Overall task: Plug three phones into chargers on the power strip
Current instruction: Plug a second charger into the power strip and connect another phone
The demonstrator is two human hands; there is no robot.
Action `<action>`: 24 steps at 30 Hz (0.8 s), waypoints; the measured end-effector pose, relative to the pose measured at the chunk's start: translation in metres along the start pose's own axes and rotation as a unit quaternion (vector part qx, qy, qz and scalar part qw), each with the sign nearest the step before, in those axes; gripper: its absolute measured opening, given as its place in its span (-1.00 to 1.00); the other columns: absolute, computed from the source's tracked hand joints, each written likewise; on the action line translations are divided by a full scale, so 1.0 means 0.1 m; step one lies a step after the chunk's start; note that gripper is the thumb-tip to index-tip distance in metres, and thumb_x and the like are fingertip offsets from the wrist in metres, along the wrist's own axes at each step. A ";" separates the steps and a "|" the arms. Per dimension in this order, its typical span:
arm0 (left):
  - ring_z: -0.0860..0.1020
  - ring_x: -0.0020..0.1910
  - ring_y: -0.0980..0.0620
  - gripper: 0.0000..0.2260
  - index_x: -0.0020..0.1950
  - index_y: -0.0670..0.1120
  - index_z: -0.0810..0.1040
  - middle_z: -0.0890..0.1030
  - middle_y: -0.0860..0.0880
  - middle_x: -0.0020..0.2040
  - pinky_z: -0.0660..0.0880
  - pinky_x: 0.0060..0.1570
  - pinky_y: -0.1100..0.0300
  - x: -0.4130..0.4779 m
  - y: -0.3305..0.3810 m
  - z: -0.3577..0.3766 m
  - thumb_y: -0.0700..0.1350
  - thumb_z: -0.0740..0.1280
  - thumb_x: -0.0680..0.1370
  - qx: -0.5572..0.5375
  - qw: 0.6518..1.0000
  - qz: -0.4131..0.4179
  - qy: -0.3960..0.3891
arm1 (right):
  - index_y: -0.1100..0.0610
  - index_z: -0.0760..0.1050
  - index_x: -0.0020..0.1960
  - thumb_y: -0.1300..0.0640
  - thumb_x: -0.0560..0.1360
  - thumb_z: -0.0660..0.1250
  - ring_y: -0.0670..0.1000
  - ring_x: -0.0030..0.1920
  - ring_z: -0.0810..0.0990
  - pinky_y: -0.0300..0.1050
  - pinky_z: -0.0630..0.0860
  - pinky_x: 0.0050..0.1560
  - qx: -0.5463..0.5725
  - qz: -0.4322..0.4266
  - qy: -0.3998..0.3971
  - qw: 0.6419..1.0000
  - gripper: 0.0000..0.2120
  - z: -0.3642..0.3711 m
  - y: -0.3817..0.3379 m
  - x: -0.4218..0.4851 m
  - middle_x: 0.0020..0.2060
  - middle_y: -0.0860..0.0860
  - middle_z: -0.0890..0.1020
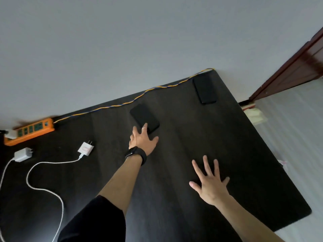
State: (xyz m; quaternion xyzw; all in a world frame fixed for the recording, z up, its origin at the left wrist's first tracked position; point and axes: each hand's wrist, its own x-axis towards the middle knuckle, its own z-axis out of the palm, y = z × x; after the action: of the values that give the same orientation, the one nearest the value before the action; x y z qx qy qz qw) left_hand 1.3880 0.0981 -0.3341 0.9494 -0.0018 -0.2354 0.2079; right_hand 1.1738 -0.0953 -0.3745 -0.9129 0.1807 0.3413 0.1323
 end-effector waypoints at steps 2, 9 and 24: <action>0.17 0.51 -0.30 -0.23 0.59 0.15 0.07 0.01 -0.23 0.60 0.21 0.47 -0.12 0.20 0.14 0.06 0.31 0.32 0.48 -0.006 1.000 -0.014 0.012 | -0.36 -0.46 0.48 -0.41 0.54 0.07 0.23 0.53 -0.49 0.64 0.04 0.36 0.001 -0.001 -0.002 1.000 -0.21 0.01 0.01 0.02 0.52 -0.09 -0.51; 0.14 0.46 -0.30 -0.29 0.58 0.15 0.11 0.04 -0.32 0.55 0.27 0.34 -0.17 0.63 0.49 0.34 0.32 0.28 0.50 0.030 0.990 -0.106 0.085 | -0.40 -0.55 0.38 -0.40 0.55 0.06 0.20 0.51 -0.54 0.65 0.02 0.36 0.012 -0.005 -0.007 1.000 -0.22 0.07 0.03 0.04 0.47 -0.14 -0.58; 0.52 0.17 -0.13 -0.45 0.35 0.01 0.52 0.54 -0.15 0.24 0.45 0.15 0.01 -0.77 -0.10 -0.43 -0.11 0.48 0.35 -0.714 0.607 -0.053 -0.343 | -0.14 0.17 0.59 -0.41 0.53 0.15 0.21 0.60 0.10 0.21 0.20 0.52 0.199 0.027 -0.118 0.972 -0.28 -0.80 -0.11 -0.14 0.63 0.02 0.09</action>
State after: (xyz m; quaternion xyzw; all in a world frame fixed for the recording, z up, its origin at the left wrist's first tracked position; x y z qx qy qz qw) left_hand 1.3382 0.1317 -0.2689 0.3475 0.1459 -0.4812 0.7915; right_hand 1.2152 -0.1110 -0.3049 -0.8163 0.2522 0.4076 0.3225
